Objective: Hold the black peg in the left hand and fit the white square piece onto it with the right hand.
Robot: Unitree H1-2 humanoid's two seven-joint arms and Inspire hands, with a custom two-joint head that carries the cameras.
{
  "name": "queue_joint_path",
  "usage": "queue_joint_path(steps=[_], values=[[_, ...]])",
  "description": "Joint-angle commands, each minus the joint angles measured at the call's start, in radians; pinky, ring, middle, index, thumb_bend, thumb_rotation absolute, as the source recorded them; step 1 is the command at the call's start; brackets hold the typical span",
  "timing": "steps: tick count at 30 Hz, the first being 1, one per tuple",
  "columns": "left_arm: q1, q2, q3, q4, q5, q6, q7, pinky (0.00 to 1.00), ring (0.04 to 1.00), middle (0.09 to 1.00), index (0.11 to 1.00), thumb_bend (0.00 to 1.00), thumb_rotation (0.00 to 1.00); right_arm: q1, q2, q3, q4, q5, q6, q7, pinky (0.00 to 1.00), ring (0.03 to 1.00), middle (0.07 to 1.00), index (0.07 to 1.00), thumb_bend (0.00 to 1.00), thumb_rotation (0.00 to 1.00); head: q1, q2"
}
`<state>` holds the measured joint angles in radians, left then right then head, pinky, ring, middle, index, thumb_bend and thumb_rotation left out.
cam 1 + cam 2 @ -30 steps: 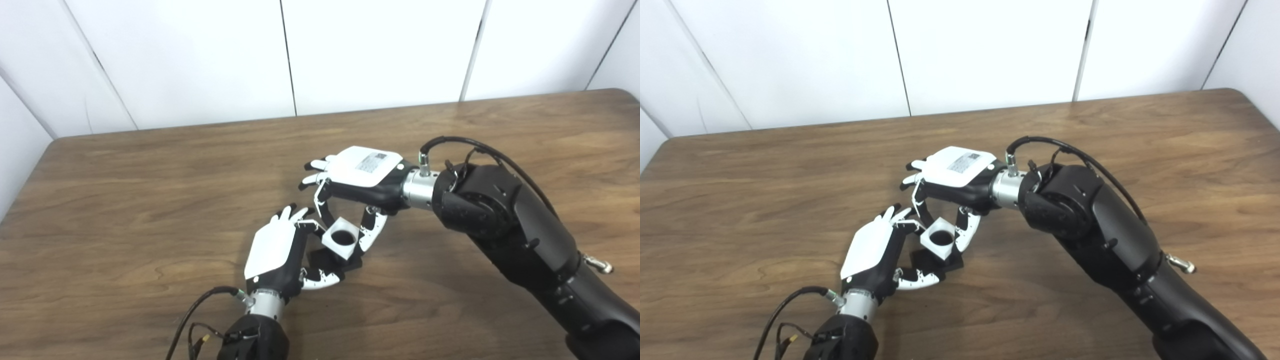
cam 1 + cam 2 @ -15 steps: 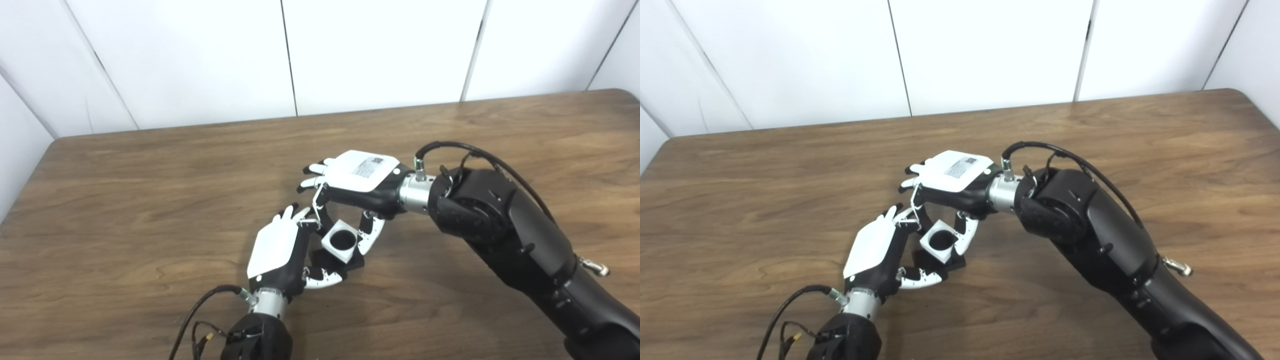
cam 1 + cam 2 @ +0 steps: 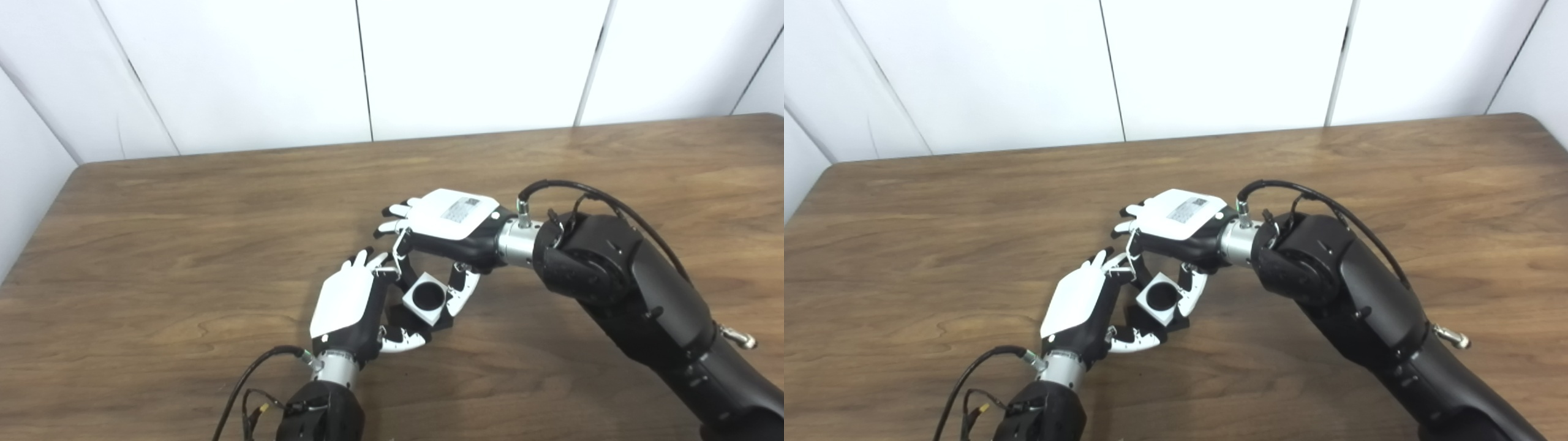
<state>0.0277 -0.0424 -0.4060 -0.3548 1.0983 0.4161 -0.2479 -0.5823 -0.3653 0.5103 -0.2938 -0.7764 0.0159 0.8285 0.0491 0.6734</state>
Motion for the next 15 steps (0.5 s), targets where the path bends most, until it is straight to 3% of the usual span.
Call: queue_joint_path(steps=[1, 4, 5, 6, 7, 15], values=[[-0.016, -0.008, -0.001, -0.021, 0.018, 0.000, 0.002, 1.00, 1.000, 0.909, 0.494, 0.52, 0.06, -0.026, -0.006, -0.017, -0.007, 0.007, -0.025, -0.025, 1.00, 1.000, 0.923, 0.491, 0.53, 0.15, 0.000, 0.001], [-0.012, -0.005, 0.001, -0.021, 0.009, -0.010, 0.013, 1.00, 1.000, 0.905, 0.494, 0.52, 0.06, -0.022, -0.011, -0.019, -0.004, 0.005, -0.027, -0.028, 1.00, 1.000, 0.919, 0.491, 0.53, 0.15, -0.002, 0.003], [-0.011, -0.004, 0.001, -0.022, 0.008, -0.011, 0.013, 1.00, 1.000, 0.905, 0.494, 0.52, 0.06, -0.022, -0.014, -0.019, -0.002, 0.002, -0.027, -0.028, 1.00, 1.000, 0.919, 0.545, 0.68, 0.18, 0.001, 0.005], [-0.011, -0.004, 0.001, -0.023, 0.008, -0.011, 0.011, 1.00, 1.000, 0.905, 0.494, 0.52, 0.06, -0.021, -0.016, -0.019, -0.001, 0.000, -0.027, -0.028, 1.00, 1.000, 0.921, 0.582, 0.78, 0.21, 0.001, 0.005], [-0.010, -0.003, 0.002, -0.024, 0.007, -0.011, 0.011, 1.00, 1.000, 0.905, 0.494, 0.52, 0.06, -0.021, -0.017, -0.019, 0.000, -0.001, -0.027, -0.028, 1.00, 1.000, 0.922, 0.594, 0.81, 0.22, 0.000, 0.006], [-0.006, 0.002, 0.005, -0.028, 0.009, -0.012, 0.012, 1.00, 1.000, 0.896, 0.497, 0.52, 0.07, -0.008, -0.023, -0.046, 0.019, 0.014, -0.034, -0.056, 0.99, 1.000, 0.929, 0.655, 0.88, 0.28, 0.003, 0.009]])
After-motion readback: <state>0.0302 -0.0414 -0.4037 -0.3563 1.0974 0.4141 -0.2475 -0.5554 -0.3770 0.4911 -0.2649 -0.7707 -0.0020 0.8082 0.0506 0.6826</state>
